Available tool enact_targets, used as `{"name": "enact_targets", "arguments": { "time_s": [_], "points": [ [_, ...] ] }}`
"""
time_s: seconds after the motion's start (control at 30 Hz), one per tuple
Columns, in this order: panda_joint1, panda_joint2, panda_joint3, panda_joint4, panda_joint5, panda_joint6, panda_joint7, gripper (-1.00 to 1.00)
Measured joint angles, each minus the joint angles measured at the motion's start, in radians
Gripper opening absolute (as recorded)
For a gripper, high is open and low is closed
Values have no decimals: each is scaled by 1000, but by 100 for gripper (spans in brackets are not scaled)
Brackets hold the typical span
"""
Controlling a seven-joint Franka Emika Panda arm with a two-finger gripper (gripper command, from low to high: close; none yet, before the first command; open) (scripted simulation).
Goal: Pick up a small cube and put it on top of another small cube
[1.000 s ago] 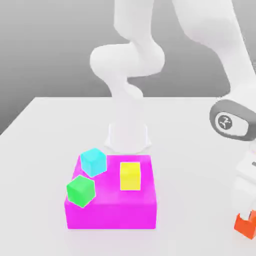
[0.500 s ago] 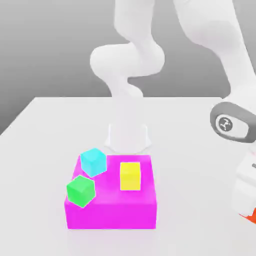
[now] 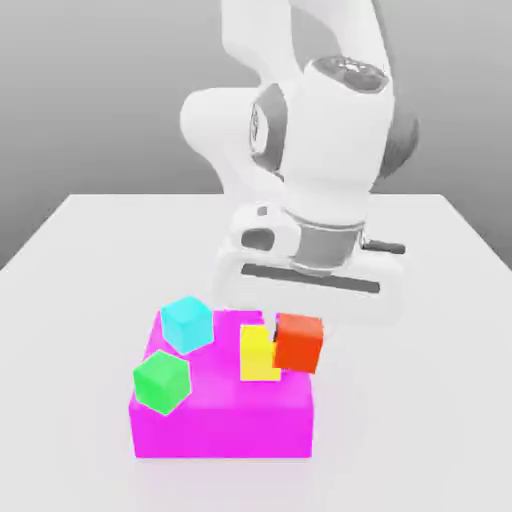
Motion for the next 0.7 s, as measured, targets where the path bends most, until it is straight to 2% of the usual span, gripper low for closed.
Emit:
{"name": "enact_targets", "arguments": {
  "time_s": [0.37,0.57,0.6,0.7],
  "points": [
    [-211,-398,-147,-237,101,-137,177,-100],
    [-235,-266,-156,-312,111,72,189,-100],
    [-236,-240,-156,-321,110,107,189,100],
    [-236,-240,-156,-321,110,107,189,100]
  ]
}}
